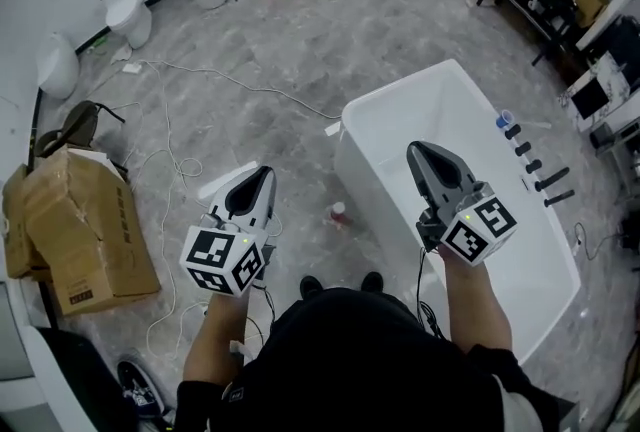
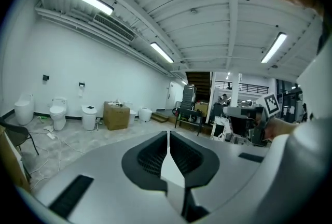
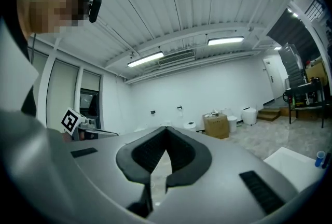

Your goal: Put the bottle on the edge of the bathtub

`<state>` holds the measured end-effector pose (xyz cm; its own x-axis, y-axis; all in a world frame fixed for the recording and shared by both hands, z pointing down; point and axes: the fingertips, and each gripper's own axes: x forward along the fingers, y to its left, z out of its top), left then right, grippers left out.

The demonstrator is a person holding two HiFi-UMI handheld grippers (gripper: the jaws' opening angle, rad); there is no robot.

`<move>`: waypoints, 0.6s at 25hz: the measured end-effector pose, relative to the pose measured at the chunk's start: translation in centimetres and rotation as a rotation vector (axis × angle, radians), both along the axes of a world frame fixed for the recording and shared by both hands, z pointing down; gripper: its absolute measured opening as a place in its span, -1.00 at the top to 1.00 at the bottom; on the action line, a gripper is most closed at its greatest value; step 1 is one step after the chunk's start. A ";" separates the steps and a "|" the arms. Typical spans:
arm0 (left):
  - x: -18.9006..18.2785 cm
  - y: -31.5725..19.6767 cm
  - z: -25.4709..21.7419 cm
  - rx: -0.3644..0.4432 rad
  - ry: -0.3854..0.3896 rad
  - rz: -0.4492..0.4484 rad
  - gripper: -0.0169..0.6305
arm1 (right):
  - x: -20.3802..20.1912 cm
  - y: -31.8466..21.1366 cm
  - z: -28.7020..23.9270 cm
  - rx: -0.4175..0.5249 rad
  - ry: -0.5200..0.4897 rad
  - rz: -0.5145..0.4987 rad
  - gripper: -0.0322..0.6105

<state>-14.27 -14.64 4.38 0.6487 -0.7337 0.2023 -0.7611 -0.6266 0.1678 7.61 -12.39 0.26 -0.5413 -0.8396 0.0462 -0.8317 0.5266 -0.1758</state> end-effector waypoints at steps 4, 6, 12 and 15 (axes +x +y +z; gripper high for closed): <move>2.6 -2.2 -3.3 0.046 0.023 0.044 0.86 | 0.2 -1.5 -1.0 0.027 0.018 0.009 0.81; 4.4 -2.8 -4.4 0.076 -0.008 0.072 0.86 | 0.8 -1.4 -2.2 0.073 0.040 0.016 0.81; 9.4 -3.0 -5.8 0.101 0.008 0.058 0.86 | 5.2 0.2 -3.9 0.116 0.058 0.015 0.81; 11.0 -2.8 -5.4 0.074 0.043 0.051 0.86 | 8.8 -0.3 -3.2 0.076 0.016 0.070 0.81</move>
